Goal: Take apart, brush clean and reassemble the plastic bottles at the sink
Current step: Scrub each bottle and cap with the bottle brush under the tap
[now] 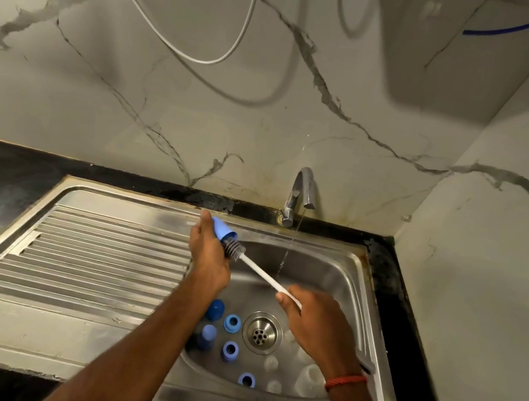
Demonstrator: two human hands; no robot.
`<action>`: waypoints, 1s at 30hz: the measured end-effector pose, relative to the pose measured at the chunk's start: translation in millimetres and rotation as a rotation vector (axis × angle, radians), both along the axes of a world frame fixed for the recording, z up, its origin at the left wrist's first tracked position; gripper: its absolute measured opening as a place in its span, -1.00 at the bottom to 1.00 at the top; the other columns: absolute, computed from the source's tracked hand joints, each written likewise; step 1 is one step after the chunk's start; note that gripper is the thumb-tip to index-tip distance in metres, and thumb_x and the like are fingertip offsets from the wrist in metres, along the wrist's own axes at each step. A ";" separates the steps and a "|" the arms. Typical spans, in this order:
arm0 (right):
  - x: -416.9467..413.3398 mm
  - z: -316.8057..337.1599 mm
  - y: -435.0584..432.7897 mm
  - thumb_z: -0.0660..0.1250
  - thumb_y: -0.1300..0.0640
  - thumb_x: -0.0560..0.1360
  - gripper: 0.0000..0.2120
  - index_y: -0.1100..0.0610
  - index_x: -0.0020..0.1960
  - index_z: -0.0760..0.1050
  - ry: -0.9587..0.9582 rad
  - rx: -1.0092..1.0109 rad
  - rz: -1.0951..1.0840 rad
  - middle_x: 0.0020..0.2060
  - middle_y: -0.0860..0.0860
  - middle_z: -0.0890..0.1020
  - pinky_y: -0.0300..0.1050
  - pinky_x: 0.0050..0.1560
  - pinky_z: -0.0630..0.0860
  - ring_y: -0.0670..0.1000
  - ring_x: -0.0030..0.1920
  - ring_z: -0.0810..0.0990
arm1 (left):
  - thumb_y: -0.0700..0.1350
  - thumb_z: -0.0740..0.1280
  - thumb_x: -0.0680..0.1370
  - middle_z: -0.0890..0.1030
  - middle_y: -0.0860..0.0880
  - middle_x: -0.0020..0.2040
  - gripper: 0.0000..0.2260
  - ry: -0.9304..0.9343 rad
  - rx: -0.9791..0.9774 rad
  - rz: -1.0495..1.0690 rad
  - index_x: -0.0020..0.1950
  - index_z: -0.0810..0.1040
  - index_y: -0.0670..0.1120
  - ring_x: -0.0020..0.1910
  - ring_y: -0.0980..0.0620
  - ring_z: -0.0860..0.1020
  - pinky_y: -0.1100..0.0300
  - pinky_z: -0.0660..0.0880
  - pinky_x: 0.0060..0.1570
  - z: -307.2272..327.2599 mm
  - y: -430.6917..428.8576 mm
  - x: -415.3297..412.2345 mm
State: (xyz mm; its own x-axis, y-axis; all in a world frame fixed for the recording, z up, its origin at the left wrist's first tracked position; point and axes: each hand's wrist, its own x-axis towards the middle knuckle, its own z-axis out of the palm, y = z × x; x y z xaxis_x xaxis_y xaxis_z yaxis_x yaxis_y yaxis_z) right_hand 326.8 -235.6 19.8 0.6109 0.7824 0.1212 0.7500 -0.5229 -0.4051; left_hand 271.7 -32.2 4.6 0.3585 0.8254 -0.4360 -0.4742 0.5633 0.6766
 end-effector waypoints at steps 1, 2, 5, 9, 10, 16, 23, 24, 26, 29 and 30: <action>-1.5 1.8 1.9 0.17 -0.16 0.64 -0.75 -0.07 -0.14 0.44 -0.034 0.006 -0.020 -0.39 -0.09 0.50 -0.33 -0.40 0.23 -0.13 -0.38 0.45 | 0.13 0.24 0.66 0.55 -0.06 -0.17 -0.69 0.013 0.088 -0.013 0.14 0.46 -0.12 -0.22 0.02 0.55 0.15 0.52 -0.23 -1.6 -6.2 2.5; -2.6 4.2 3.7 0.16 -0.16 0.64 -0.75 -0.07 -0.09 0.49 -0.077 0.012 -0.043 -0.36 -0.09 0.52 -0.33 -0.40 0.21 -0.12 -0.36 0.46 | 0.13 0.23 0.67 0.55 -0.06 -0.19 -0.69 0.032 0.152 -0.021 0.11 0.46 -0.12 -0.24 0.03 0.53 0.16 0.48 -0.26 -3.0 -10.6 5.9; -6.2 4.9 6.6 0.14 -0.17 0.65 -0.72 -0.04 -0.02 0.52 -0.143 -0.010 -0.119 -0.29 -0.08 0.57 -0.29 -0.41 0.19 -0.08 -0.32 0.47 | 0.12 0.22 0.67 0.56 -0.07 -0.16 -0.67 0.097 0.197 0.004 0.18 0.47 -0.15 -0.23 0.03 0.54 0.16 0.52 -0.26 1.4 -13.0 11.1; -6.1 3.2 5.9 0.24 -0.13 0.62 -0.69 0.03 -0.20 0.46 0.099 0.002 -0.007 -0.39 -0.06 0.53 -0.17 -0.32 0.39 -0.08 -0.35 0.49 | 0.11 0.23 0.67 0.56 -0.08 -0.09 -0.61 0.116 0.153 0.034 0.29 0.47 -0.19 -0.18 0.05 0.57 0.25 0.58 -0.26 2.9 -6.3 3.5; -2.8 4.4 3.8 0.26 -0.12 0.61 -0.69 0.04 -0.21 0.50 0.146 0.011 0.015 -0.40 -0.06 0.53 -0.18 -0.32 0.41 -0.10 -0.36 0.50 | 0.10 0.23 0.67 0.55 -0.08 -0.10 -0.62 0.104 0.149 0.041 0.29 0.45 -0.19 -0.20 0.05 0.57 0.26 0.58 -0.31 1.9 -5.4 0.1; 14.0 0.6 -16.4 0.29 -0.09 0.60 -0.68 0.03 -0.28 0.45 0.207 0.043 -0.084 -0.47 -0.03 0.52 -0.25 -0.41 0.38 -0.10 -0.44 0.50 | 0.03 0.29 0.65 0.59 -0.09 0.02 -0.68 0.123 0.274 -0.027 0.30 0.44 -0.13 -0.10 0.06 0.60 0.29 0.60 -0.25 -2.8 -4.5 -10.3; 28.2 -11.7 -40.2 0.33 -0.13 0.56 -0.69 0.07 -0.23 0.56 0.240 0.014 -0.217 -0.43 -0.03 0.58 -0.11 -0.31 0.46 -0.06 -0.34 0.57 | -0.06 0.41 0.59 0.67 -0.06 0.02 -0.79 0.351 0.641 -0.263 0.18 0.59 -0.12 0.00 0.00 0.67 0.24 0.61 -0.12 -30.9 -9.5 -20.3; 30.4 -14.0 -43.4 0.34 -0.12 0.56 -0.70 0.07 -0.21 0.58 0.251 0.021 -0.235 -0.41 -0.04 0.60 -0.10 -0.29 0.46 -0.07 -0.33 0.58 | -0.04 0.43 0.58 0.68 -0.05 0.00 -0.78 0.409 0.709 -0.279 0.16 0.61 -0.11 0.00 0.01 0.67 0.24 0.62 -0.10 -36.2 -9.0 -21.4; 33.7 -16.7 -49.0 0.37 -0.09 0.55 -0.75 0.02 -0.23 0.58 0.278 0.054 -0.272 -0.43 -0.11 0.59 -0.18 -0.28 0.41 -0.17 -0.34 0.56 | -0.02 0.46 0.55 0.69 -0.01 -0.02 -0.78 0.503 0.832 -0.314 0.14 0.62 -0.09 -0.04 0.07 0.67 0.23 0.62 -0.08 -46.3 -8.4 -24.9; 38.0 -23.1 -55.8 0.39 -0.09 0.52 -0.73 -0.05 -0.31 0.51 0.299 0.075 -0.330 -0.47 -0.17 0.57 -0.17 -0.26 0.43 -0.20 -0.35 0.55 | 0.01 0.50 0.52 0.68 0.05 -0.04 -0.75 0.638 1.043 -0.429 0.13 0.60 -0.04 -0.08 0.14 0.65 0.30 0.58 -0.10 -59.9 -7.6 -30.5; 39.2 -25.9 -57.5 0.39 -0.11 0.52 -0.73 -0.06 -0.31 0.51 0.310 0.069 -0.346 -0.45 -0.15 0.58 -0.13 -0.24 0.47 -0.18 -0.33 0.56 | 0.01 0.51 0.50 0.66 0.09 -0.05 -0.75 0.680 1.085 -0.488 0.12 0.60 -0.02 -0.09 0.18 0.63 0.36 0.54 -0.11 -64.4 -7.1 -32.6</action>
State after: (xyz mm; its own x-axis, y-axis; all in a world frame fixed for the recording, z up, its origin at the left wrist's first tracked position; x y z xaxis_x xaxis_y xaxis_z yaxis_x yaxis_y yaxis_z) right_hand 365.9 -293.1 -6.1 0.8503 0.5225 -0.0632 0.3744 -0.6849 -0.6251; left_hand 239.1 -39.3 -59.8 0.6859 0.7146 0.1377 0.2172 -0.3815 0.8985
